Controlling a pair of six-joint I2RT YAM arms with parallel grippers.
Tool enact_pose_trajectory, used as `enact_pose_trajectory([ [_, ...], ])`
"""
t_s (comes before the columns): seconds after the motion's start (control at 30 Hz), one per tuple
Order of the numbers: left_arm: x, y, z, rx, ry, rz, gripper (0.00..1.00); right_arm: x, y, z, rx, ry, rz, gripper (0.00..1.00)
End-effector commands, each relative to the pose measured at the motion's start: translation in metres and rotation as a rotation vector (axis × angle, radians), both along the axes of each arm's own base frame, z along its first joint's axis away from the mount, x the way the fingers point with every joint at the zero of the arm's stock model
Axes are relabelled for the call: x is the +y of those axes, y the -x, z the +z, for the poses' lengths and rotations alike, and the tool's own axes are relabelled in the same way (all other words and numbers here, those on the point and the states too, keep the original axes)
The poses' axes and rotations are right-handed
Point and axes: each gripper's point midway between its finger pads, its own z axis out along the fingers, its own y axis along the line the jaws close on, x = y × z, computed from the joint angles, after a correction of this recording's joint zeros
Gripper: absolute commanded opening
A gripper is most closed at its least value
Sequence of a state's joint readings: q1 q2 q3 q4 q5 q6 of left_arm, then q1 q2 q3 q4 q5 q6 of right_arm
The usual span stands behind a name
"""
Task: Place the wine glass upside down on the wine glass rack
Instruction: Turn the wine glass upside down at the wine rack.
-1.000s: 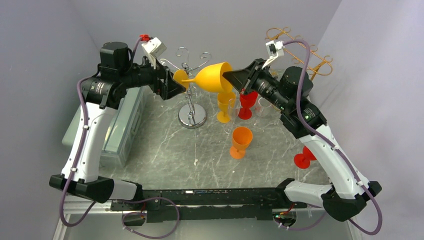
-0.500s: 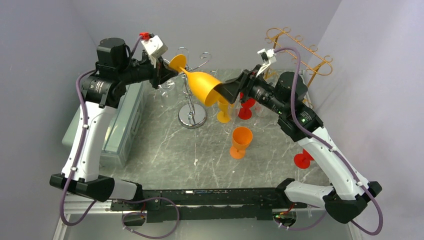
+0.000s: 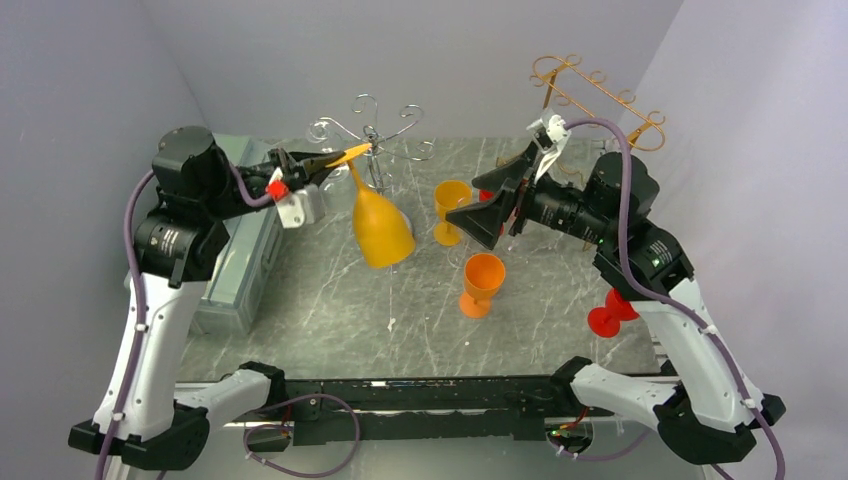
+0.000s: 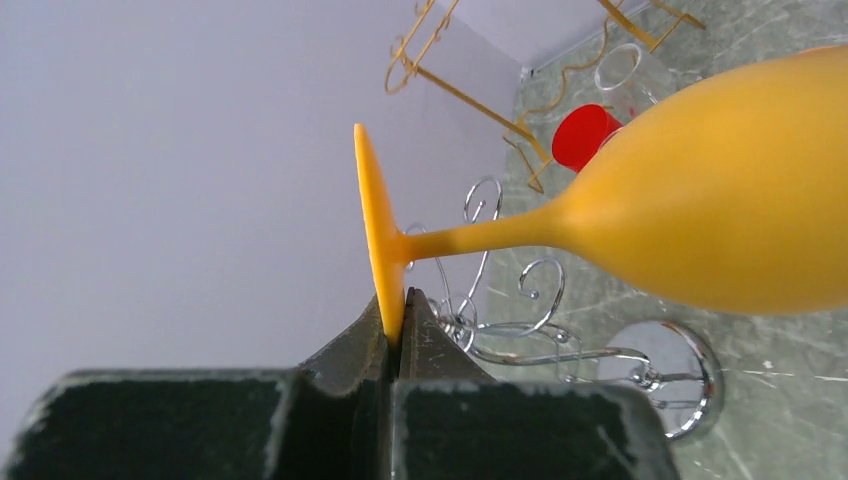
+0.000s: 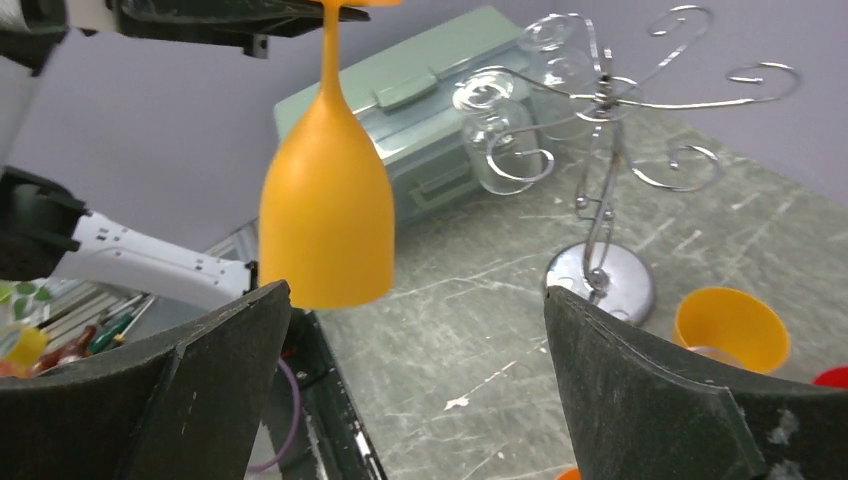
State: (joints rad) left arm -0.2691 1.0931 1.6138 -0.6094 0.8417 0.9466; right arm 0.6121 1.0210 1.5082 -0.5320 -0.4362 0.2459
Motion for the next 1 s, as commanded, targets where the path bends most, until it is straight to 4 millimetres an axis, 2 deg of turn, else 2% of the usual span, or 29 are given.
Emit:
enact_pose_trajectory([
  [0.0, -0.012, 0.020, 0.013, -0.261, -0.052, -0.136, 0.00, 0.025, 0.004, 0.005, 0.001, -0.069, 0.137, 1.00],
  [0.17, -0.015, 0.021, 0.010, -0.332, -0.082, -0.152, 0.00, 0.059, 0.004, 0.003, -0.014, -0.162, 0.216, 1.00],
  [0.4, -0.017, 0.017, 0.010, -0.389, -0.103, -0.153, 0.00, 0.103, 0.008, -0.026, -0.007, -0.093, 0.261, 1.00],
  [0.63, -0.019, 0.013, 0.009, -0.387, -0.106, -0.147, 0.00, 0.125, 0.006, -0.050, 0.007, -0.106, 0.263, 1.00],
  [0.87, -0.019, 0.011, 0.009, -0.362, -0.087, -0.137, 0.01, 0.125, -0.008, -0.061, -0.006, -0.136, 0.173, 0.71],
  [0.97, -0.020, 0.011, 0.009, -0.313, -0.055, -0.131, 0.20, 0.113, -0.018, -0.065, -0.047, -0.120, 0.089, 0.54],
])
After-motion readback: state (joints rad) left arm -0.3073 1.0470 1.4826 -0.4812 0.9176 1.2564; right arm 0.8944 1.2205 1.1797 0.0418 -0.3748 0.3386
